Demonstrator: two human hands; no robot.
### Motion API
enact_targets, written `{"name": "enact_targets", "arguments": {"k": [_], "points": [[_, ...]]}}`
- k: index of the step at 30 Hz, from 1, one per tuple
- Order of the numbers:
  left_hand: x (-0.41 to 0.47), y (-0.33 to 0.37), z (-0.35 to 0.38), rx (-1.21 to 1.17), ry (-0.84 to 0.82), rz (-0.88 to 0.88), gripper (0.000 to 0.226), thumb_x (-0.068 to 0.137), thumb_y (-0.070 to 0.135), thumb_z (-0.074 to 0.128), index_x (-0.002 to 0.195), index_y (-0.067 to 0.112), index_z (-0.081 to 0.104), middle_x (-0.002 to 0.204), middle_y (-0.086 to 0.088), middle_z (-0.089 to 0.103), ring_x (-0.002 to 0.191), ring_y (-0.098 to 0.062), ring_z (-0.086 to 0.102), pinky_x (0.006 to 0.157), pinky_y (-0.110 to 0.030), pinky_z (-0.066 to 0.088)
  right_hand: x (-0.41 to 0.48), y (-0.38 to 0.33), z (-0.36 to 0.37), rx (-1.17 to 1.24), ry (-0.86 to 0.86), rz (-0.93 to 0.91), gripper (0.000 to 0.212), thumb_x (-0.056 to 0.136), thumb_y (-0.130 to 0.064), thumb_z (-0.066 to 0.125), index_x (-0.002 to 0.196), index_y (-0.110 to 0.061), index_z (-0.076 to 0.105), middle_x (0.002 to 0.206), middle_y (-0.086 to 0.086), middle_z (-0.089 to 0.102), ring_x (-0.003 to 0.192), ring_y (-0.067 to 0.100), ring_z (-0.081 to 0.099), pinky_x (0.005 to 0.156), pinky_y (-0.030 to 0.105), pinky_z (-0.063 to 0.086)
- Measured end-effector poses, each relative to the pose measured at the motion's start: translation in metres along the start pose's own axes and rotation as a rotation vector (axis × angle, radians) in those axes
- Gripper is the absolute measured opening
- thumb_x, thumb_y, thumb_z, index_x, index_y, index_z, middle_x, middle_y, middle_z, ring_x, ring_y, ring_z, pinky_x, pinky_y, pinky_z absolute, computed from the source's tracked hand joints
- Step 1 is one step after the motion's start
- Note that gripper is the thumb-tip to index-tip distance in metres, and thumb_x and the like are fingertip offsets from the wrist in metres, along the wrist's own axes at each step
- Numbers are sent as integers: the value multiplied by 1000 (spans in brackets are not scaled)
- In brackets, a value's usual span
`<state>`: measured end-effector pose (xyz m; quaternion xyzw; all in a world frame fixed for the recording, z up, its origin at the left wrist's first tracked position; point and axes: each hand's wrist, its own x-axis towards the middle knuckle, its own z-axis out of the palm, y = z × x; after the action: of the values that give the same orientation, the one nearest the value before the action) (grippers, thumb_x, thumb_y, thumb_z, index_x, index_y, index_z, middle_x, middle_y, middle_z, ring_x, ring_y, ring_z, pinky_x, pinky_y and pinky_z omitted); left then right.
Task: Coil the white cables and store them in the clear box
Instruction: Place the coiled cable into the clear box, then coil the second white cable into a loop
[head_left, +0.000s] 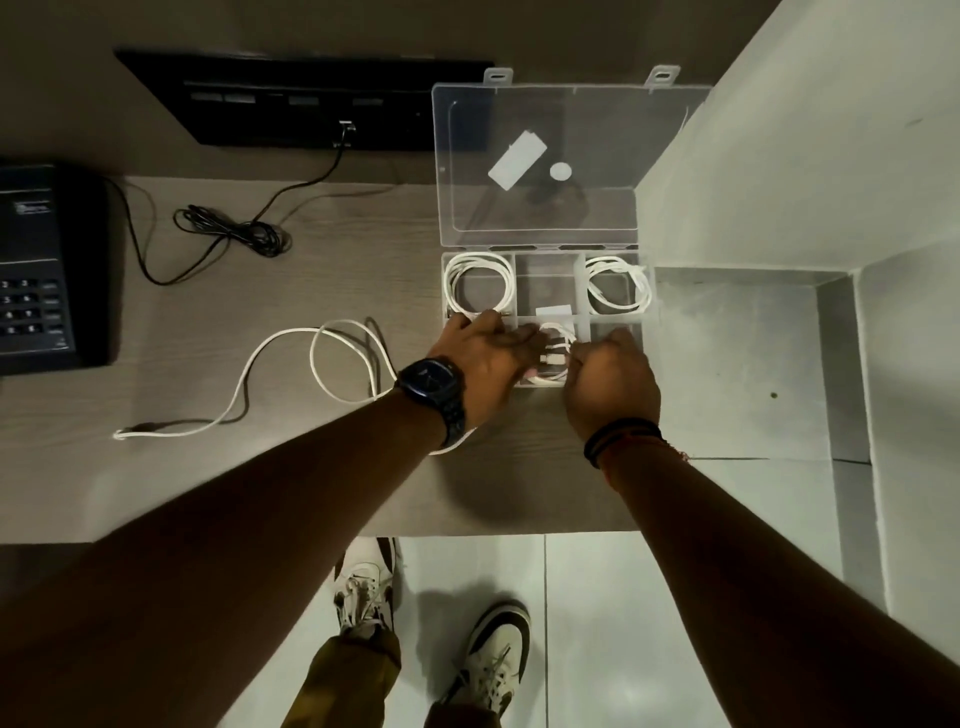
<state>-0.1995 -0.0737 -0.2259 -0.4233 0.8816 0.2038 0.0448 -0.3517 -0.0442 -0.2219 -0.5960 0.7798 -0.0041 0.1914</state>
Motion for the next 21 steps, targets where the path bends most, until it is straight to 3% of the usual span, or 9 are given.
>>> {"name": "enact_targets", "arguments": {"k": [4,6,8,11,14,18,21], "points": [[-12,2,-10,-152,156,-58,59,87,34,59,141,23,39,139,-4,52,118,-28,43,94,-44,36,-7,-4,-8,80,-40,29,33,90,-22,55,122,-16,60,121,17,55,111,36,56,93,42,48],[-29,-7,-17,-218,334,-155,46,82,36,66,123,18,60,127,-9,61,107,-34,54,87,-48,46,-15,-6,-14,166,37,1,34,88,-21,56,122,-17,61,120,15,58,109,34,58,93,43,50],[-54,-25,-18,-230,424,-250,33,80,40,66,100,15,71,104,-10,71,92,-36,61,77,-47,49,-25,-11,-22,275,133,-91,27,85,-16,59,110,-15,67,109,14,61,94,34,63,82,41,54],[-97,-46,-16,-165,304,-342,48,75,60,55,89,18,75,95,-7,74,94,-37,61,77,-47,47,-39,-29,-25,297,118,-334,14,78,-14,62,88,-12,72,89,12,64,76,32,64,66,35,55],[-119,-53,-8,-3,159,-188,57,67,67,54,97,23,73,99,-5,73,94,-36,61,76,-48,44,-54,-46,-10,177,29,-521,13,76,-23,68,81,-12,71,79,10,64,68,31,63,60,37,55],[-123,-62,-2,70,130,-157,43,64,41,79,103,22,71,97,-6,74,93,-37,62,76,-50,44,-58,-60,11,86,-61,-379,42,80,-40,67,108,-10,61,99,15,64,82,36,64,71,43,54],[-124,-68,0,118,69,-151,15,77,31,70,92,27,73,93,-1,73,103,-33,56,86,-48,37,-55,-70,20,77,-34,-245,48,82,-36,66,118,-10,47,103,17,63,88,40,64,72,44,54]]}}
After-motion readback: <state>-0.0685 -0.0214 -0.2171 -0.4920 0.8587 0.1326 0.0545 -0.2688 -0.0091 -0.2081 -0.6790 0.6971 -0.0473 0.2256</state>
